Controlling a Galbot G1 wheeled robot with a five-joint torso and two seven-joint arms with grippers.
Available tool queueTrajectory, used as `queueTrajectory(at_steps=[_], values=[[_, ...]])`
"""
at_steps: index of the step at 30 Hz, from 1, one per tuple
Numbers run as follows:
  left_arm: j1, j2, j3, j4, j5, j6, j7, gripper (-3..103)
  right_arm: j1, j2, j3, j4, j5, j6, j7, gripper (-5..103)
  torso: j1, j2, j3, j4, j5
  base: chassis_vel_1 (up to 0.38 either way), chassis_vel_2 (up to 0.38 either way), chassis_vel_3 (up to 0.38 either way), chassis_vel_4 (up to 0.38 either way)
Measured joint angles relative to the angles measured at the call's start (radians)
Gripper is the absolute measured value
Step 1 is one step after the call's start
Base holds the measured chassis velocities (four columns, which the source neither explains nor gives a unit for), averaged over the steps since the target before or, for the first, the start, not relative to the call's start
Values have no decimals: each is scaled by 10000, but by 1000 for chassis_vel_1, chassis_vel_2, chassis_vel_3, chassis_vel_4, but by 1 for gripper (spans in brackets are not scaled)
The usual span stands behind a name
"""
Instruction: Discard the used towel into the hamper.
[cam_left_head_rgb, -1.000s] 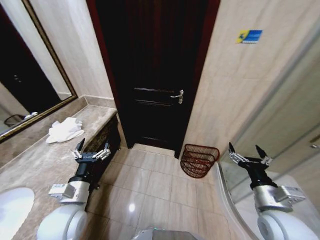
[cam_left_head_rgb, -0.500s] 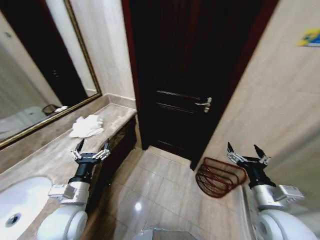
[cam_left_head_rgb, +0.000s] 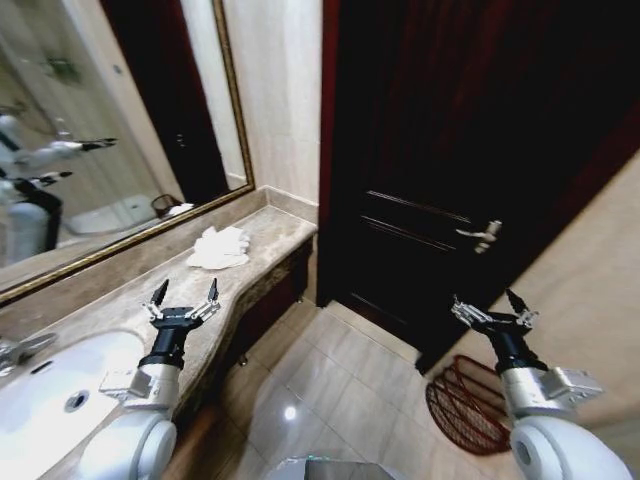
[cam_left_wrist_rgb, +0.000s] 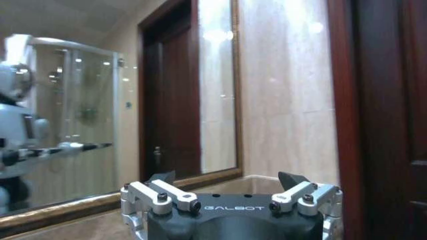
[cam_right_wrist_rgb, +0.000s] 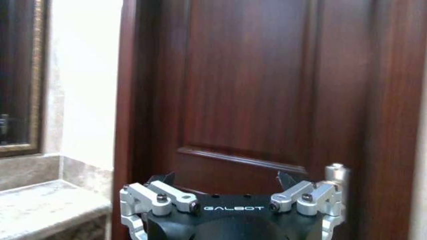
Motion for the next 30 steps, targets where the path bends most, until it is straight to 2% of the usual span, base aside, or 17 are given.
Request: queueTrajectory(at_steps=[11, 15, 17, 19, 25, 30], values=[[9, -45, 33, 92, 22, -185, -123, 100, 15, 37, -72, -12, -32, -26, -24, 100, -1, 0, -1, 5, 0, -30, 214, 213, -31], [27, -73, 39, 94, 50, -279, -143, 100, 24, 25, -72, -13, -33, -25, -27, 100, -1, 0, -1, -6, 0, -115, 121, 109, -124], [28, -72, 35, 94, 51, -279, -145, 100, 29, 25, -76, -13, -33, -26, -28, 100, 0, 0, 0, -7, -2, -134, 106, 108, -125], [29, -56, 20, 93, 54, -275, -150, 100, 41, 33, -104, -6, -41, -31, -48, 100, -1, 0, 0, 6, 3, -109, 127, 132, -106], [29, -65, 34, 93, 74, -225, -150, 100, -19, 77, -127, 32, -79, -34, -127, 100, -1, 0, 0, -2, 0, -117, 109, 113, -115], [37, -44, 41, 98, 89, -58, -150, 100, -40, 101, -139, 61, -99, -34, -157, 100, 0, 0, 0, 2, 1, -102, 112, 113, -123]])
